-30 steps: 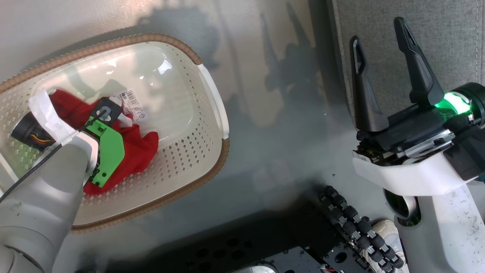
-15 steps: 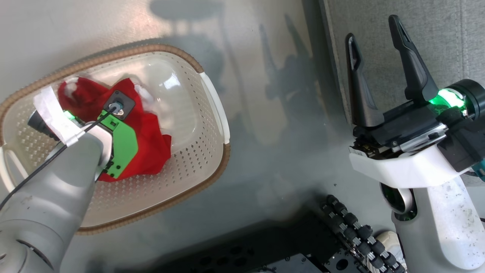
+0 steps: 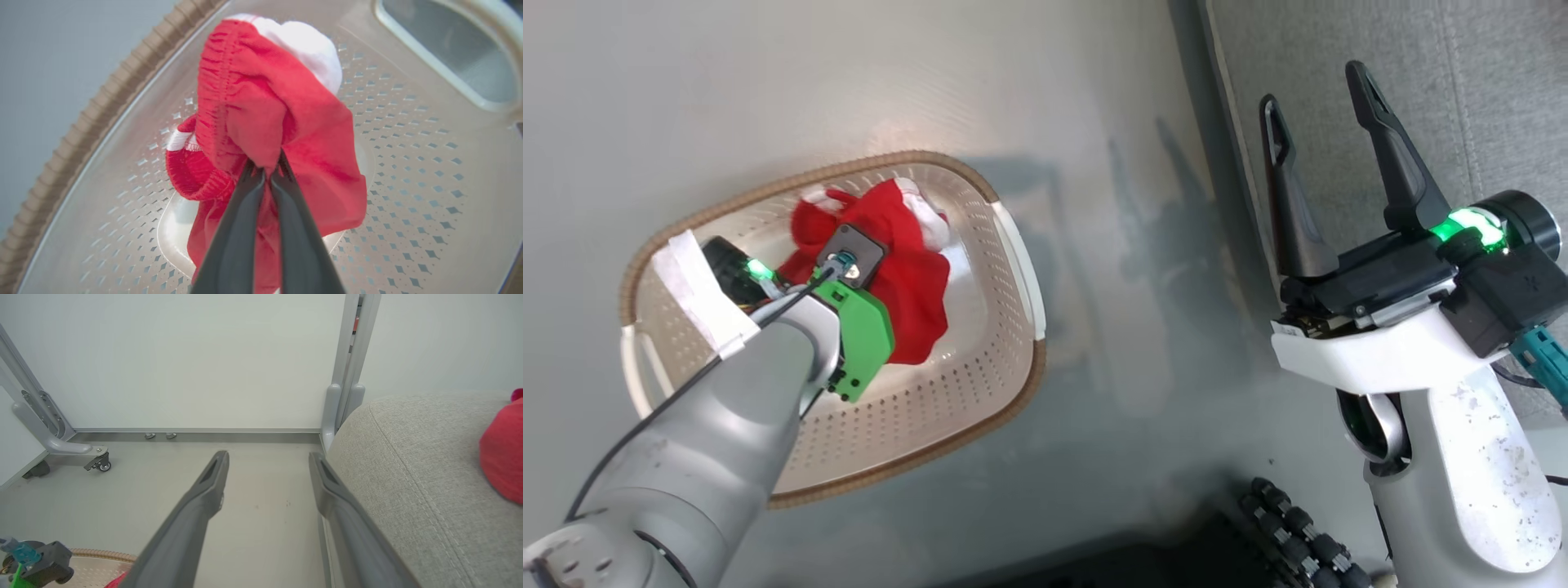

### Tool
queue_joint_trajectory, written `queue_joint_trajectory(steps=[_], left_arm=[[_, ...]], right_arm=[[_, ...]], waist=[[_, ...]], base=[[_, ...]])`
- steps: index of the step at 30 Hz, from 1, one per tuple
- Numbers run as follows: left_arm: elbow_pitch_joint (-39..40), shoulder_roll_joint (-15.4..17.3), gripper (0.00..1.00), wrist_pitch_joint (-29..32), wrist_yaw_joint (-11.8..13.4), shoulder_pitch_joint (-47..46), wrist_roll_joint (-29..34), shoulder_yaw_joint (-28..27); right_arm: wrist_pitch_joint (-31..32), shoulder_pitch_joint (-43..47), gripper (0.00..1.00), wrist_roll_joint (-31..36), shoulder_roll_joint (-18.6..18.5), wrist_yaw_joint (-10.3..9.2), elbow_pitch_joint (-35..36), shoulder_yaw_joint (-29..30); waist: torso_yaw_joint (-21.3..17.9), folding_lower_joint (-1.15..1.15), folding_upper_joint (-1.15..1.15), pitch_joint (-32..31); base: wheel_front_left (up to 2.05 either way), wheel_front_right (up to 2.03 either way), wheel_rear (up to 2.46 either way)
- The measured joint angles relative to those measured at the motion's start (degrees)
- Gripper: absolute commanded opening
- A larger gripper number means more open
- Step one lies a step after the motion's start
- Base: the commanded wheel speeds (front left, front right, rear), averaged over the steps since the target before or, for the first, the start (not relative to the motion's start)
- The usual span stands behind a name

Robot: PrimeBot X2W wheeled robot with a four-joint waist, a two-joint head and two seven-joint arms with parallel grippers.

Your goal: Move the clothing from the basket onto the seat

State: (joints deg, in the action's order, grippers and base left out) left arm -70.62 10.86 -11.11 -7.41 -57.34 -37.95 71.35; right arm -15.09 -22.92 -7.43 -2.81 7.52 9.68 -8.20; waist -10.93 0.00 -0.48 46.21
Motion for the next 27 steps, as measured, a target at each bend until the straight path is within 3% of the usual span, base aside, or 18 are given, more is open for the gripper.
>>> queue_joint_trajectory(steps=[14, 27], left_arm=[[3.5, -3.3, 0.00, -3.8, 0.0, 5.2, -2.7, -0.2], [19.5, -0.9, 0.00, -3.9, 3.6, 13.1, 2.6, -10.1]], right_arm=[[0.0, 3.9, 1.00, 1.5, 0.0, 0.00, -4.9, 0.9], [0.0, 9.9, 1.00, 1.5, 0.0, 0.00, -9.3, 1.7]], waist=[[4.8, 0.00, 0.00, -11.8], [8.8, 0.00, 0.00, -24.0]], base=[[0.00, 0.00, 0.00], [0.00, 0.00, 0.00]])
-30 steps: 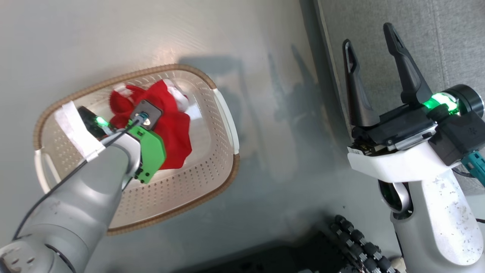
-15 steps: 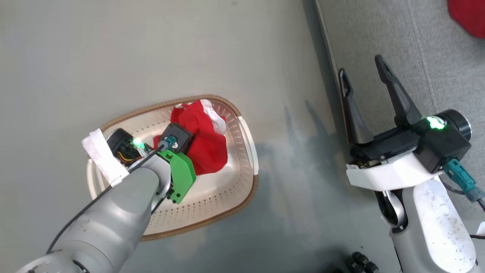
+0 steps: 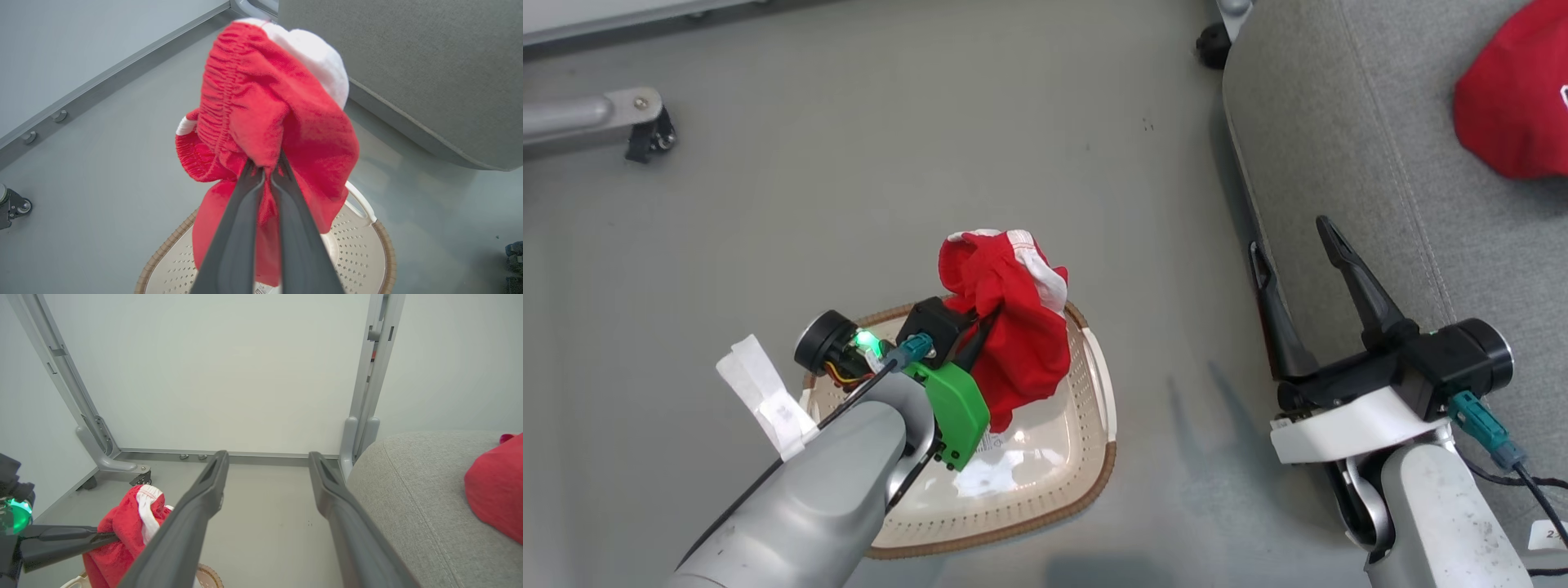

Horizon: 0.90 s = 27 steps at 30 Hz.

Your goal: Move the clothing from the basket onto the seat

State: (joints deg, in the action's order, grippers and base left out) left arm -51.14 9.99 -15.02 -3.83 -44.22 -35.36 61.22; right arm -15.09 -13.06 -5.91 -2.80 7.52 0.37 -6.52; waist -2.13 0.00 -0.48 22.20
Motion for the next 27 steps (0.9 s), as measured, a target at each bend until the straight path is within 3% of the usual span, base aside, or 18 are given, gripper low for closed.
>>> queue_joint_trajectory(steps=[14, 27], left_arm=[[15.0, 1.8, 0.00, 0.0, 1.8, 6.7, 6.5, -11.3], [25.2, 2.1, 0.00, 0.0, 2.1, 9.8, 9.2, -19.3]], right_arm=[[0.0, 5.3, 1.00, -1.1, 0.0, 0.00, -2.5, -0.9], [0.0, 8.6, 1.00, -2.2, 0.0, 0.00, -3.2, -2.0]], waist=[[2.7, 0.00, 0.00, -12.0], [3.1, 0.00, 0.00, -18.7]], base=[[0.00, 0.00, 0.00], [0.00, 0.00, 0.00]])
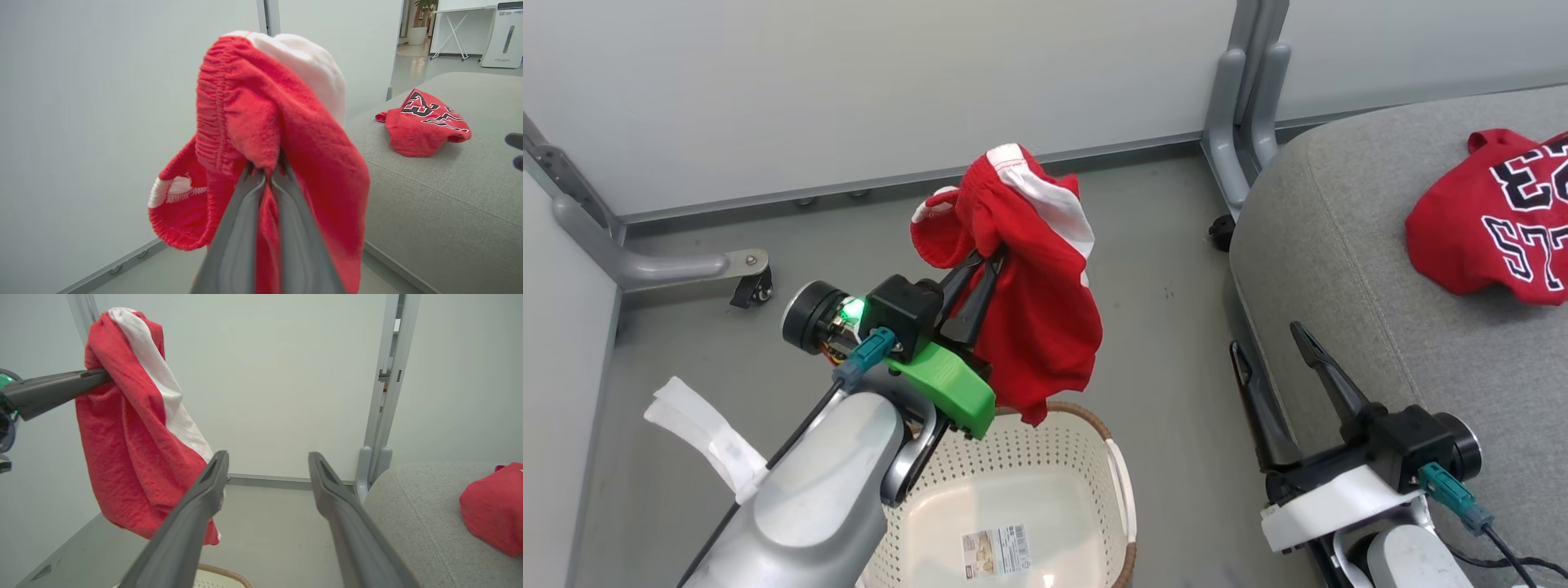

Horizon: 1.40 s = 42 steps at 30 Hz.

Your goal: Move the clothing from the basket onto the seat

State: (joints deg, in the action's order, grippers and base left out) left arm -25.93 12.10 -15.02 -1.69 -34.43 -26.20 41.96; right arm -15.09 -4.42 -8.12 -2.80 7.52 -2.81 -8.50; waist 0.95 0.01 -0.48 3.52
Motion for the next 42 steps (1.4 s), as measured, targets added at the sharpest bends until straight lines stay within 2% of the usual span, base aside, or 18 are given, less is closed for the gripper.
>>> queue_joint_trajectory(steps=[12, 20, 32, 39, 42], left_arm=[[2.7, -0.2, 0.00, 0.0, -0.4, 1.0, 1.5, -1.0], [3.3, -0.6, 0.00, 0.0, -0.8, 1.0, 2.0, -0.9], [4.2, -2.4, 0.00, 0.0, -1.9, 0.8, 3.2, 0.9], [5.3, -3.3, 0.00, 0.0, -2.6, 0.0, 4.2, 1.9], [5.7, -3.6, 0.00, 0.0, -3.0, -0.4, 4.4, 2.4]], right_arm=[[0.0, 1.5, 1.00, -0.5, 0.0, 0.00, 0.4, -1.5], [0.0, -4.6, 1.00, 1.6, 0.0, 0.00, 0.1, -7.6], [0.0, -17.7, 1.00, 2.6, -2.0, 0.01, -9.3, -15.7], [0.0, -22.7, 1.00, -0.5, -3.3, 0.00, -16.6, -19.2], [0.0, -24.9, 1.00, -3.1, -3.6, 0.00, -18.8, -22.6]], waist=[[0.4, 0.00, 0.00, -1.9], [0.5, 0.00, 0.00, -1.1], [2.8, 0.00, 0.00, 0.5], [4.3, 0.00, 0.00, 2.3], [4.9, 0.00, 0.00, 3.0]], base=[[0.00, 0.00, 0.00], [0.00, 0.00, 0.00], [0.00, 0.00, 0.00], [0.00, 0.00, 0.00], [0.00, 0.00, 0.00]])
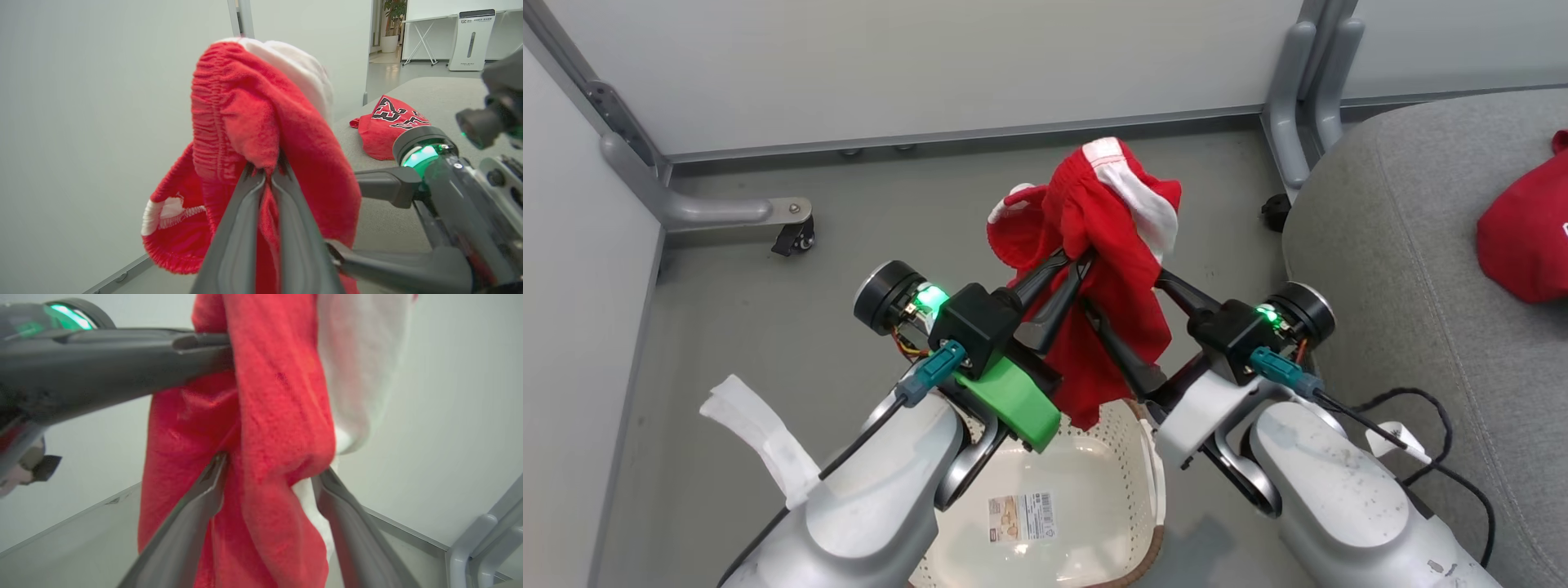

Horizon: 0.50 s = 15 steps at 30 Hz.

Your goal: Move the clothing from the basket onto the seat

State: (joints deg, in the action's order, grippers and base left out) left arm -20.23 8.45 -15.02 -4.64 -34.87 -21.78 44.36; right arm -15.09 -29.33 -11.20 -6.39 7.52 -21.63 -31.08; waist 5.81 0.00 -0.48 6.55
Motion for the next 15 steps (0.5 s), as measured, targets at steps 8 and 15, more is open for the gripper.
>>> queue_joint_trajectory(steps=[8, 15], left_arm=[[0.5, -0.5, 0.00, 0.0, -0.7, -0.7, 0.4, 0.7], [1.1, -1.0, 0.00, 0.0, -0.9, -0.8, 0.6, 1.0]], right_arm=[[0.0, -5.0, 1.00, -6.4, 0.1, 0.00, -3.8, -6.6], [0.0, -5.8, 0.00, -8.4, 1.9, 0.00, -6.3, -5.4]], waist=[[1.0, 0.00, 0.00, 1.5], [1.5, 0.00, 0.00, 1.9]], base=[[0.00, 0.00, 0.00], [0.00, 0.00, 0.00]])
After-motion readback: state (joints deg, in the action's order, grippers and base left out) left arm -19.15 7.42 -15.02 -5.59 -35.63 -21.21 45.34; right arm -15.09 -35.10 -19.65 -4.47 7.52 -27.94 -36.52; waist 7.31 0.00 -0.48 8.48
